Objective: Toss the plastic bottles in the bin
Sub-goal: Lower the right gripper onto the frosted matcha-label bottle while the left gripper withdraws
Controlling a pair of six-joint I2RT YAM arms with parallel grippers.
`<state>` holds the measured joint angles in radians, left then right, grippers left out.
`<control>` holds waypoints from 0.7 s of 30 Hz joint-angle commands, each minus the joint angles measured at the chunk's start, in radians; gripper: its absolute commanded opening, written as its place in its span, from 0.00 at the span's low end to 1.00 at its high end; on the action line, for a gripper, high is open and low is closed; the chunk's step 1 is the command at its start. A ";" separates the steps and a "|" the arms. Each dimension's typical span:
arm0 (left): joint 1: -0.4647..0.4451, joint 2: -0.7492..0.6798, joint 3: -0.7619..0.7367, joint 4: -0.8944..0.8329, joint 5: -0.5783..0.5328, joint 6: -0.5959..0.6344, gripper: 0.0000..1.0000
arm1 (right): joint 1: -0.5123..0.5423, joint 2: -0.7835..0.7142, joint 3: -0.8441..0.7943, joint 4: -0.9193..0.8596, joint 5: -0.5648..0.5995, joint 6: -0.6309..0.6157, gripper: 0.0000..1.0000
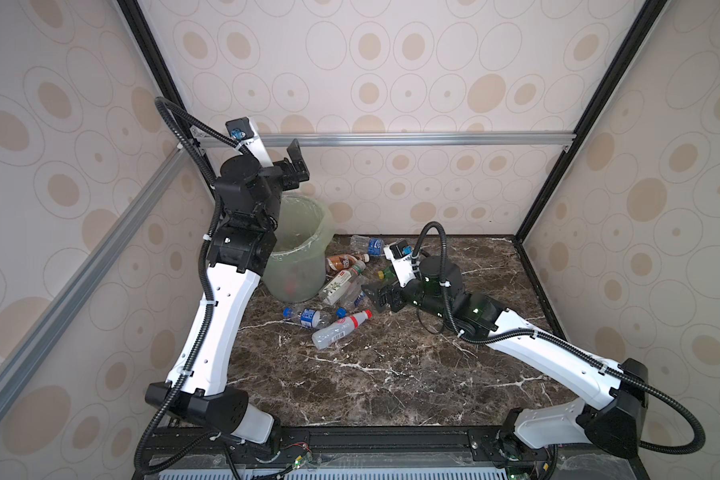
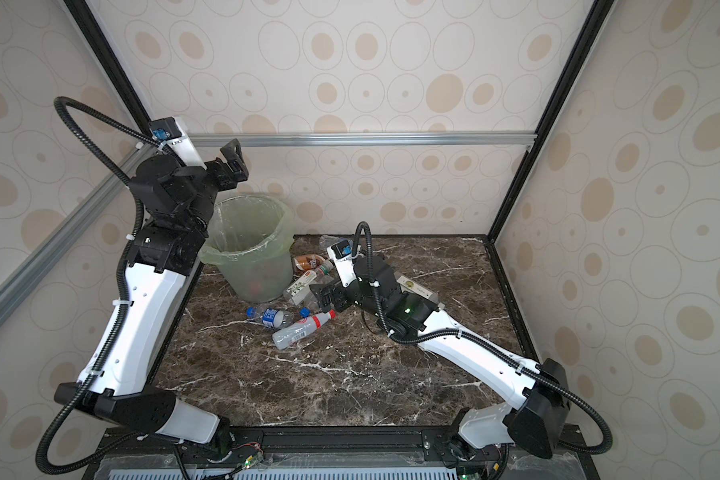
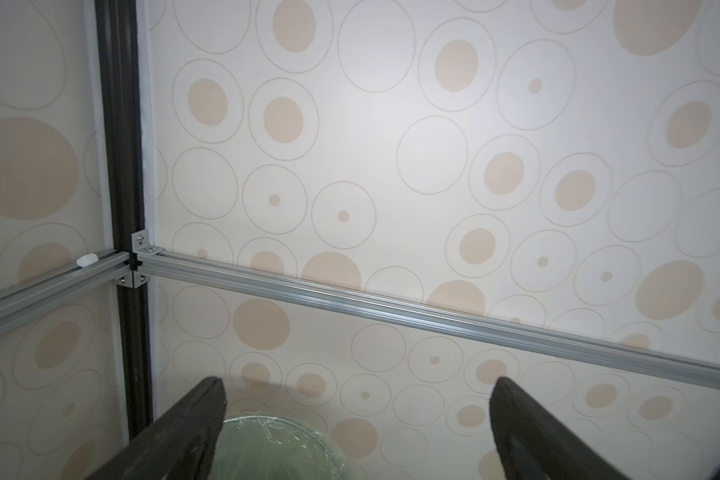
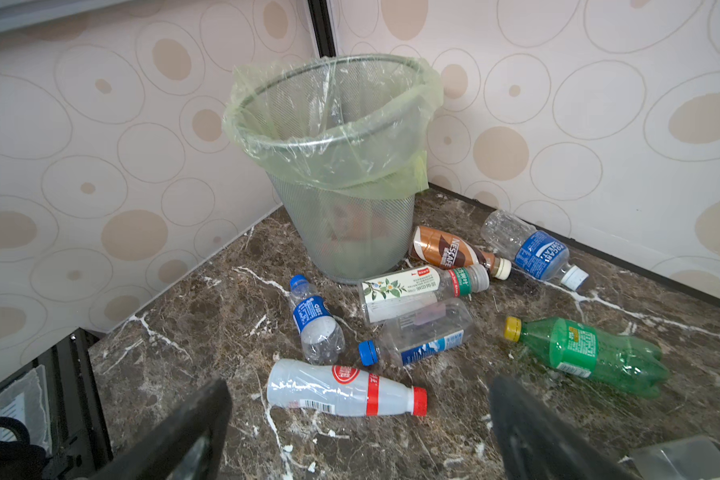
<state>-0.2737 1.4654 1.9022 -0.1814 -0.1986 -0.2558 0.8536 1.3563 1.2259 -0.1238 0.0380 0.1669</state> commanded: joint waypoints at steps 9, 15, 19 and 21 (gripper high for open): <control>-0.195 -0.122 -0.354 -0.010 0.075 -0.120 0.99 | -0.043 -0.055 -0.149 -0.080 0.124 0.039 1.00; -0.283 -0.166 -0.544 -0.024 0.068 -0.148 0.99 | -0.178 -0.083 -0.184 -0.193 0.174 0.082 1.00; -0.319 -0.208 -0.661 0.013 0.089 -0.191 0.99 | -0.302 -0.088 -0.193 -0.250 0.213 0.075 1.00; -0.340 -0.214 -0.705 0.029 0.106 -0.223 0.99 | -0.366 -0.074 -0.187 -0.280 0.219 0.058 1.00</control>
<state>-0.5907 1.2846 1.2259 -0.1967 -0.1135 -0.4191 0.5468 1.2953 1.0485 -0.3260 0.2134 0.2298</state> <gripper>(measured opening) 0.991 0.997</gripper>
